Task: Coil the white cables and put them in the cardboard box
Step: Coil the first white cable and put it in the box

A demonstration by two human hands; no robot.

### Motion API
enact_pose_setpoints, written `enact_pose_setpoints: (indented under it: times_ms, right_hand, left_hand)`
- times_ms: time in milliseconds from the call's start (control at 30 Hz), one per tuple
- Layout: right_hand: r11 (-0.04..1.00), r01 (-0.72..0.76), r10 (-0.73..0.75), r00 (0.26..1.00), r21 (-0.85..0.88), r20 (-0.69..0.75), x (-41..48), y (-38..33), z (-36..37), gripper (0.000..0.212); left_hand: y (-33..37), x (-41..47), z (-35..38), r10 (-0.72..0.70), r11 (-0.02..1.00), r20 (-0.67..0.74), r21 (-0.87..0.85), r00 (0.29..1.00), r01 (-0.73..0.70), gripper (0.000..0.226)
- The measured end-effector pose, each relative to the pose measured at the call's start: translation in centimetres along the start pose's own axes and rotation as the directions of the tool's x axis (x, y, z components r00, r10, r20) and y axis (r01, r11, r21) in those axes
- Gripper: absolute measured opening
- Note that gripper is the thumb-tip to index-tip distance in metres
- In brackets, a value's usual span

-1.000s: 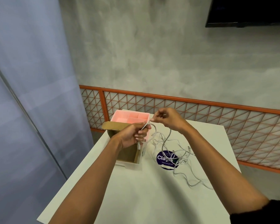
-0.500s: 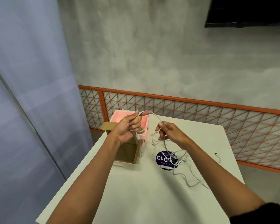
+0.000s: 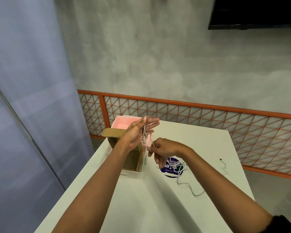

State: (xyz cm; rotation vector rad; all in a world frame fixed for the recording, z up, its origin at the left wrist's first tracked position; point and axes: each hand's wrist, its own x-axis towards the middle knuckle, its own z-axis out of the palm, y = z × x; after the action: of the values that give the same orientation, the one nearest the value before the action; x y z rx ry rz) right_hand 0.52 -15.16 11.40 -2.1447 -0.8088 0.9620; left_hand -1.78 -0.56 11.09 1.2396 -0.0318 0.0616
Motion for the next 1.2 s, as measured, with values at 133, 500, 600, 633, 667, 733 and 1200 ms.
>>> enact_pose_setpoints:
  times_ms: [133, 500, 600, 633, 667, 733, 1200]
  right_hand:
    - [0.988, 0.004, -0.003, 1.000, -0.151, 0.002, -1.0, -0.8, -1.2, 0.029]
    - [0.899, 0.121, -0.332, 0.815, -0.422, -0.475, -1.6, -3.2, -6.8, 0.030]
    - [0.908, 0.197, -0.389, 0.724, -0.371, -0.569, -1.5, -2.8, -8.3, 0.030]
    - [0.919, 0.235, -0.382, 0.729, -0.317, -0.568, -1.4, -2.5, -8.6, 0.031]
    - [0.928, 0.272, -0.370, 0.749, -0.255, -0.550, -1.5, -2.3, -8.8, 0.031]
    - [0.938, 0.311, -0.344, 0.798, -0.151, -0.495, -1.3, -1.6, -8.6, 0.029]
    - [0.854, 0.333, -0.169, 0.904, 0.399, -0.393, -0.1, 0.4, -6.0, 0.032]
  left_hand:
    - [0.1, 0.2, -0.2, 0.017, 0.977, -0.080, 0.213, 0.997, 0.000, 0.031]
    - [-0.2, -0.1, -0.2, -0.202, 0.833, -0.008, 0.524, 0.979, 0.176, 0.042]
    - [0.0, -0.4, -0.3, -0.232, 0.916, 0.038, 0.344, 0.972, 0.205, 0.040]
    - [0.0, -0.5, -0.6, -0.227, 0.945, 0.070, 0.258, 0.971, 0.203, 0.040]
    - [0.1, -0.5, -0.9, -0.225, 0.963, 0.112, 0.175, 0.968, 0.204, 0.040]
    - [0.1, -0.2, -1.4, -0.207, 0.978, 0.200, 0.044, 0.958, 0.203, 0.041]
    - [0.5, -0.2, -1.0, -0.092, 0.922, 0.430, -0.304, 0.898, 0.240, 0.014]
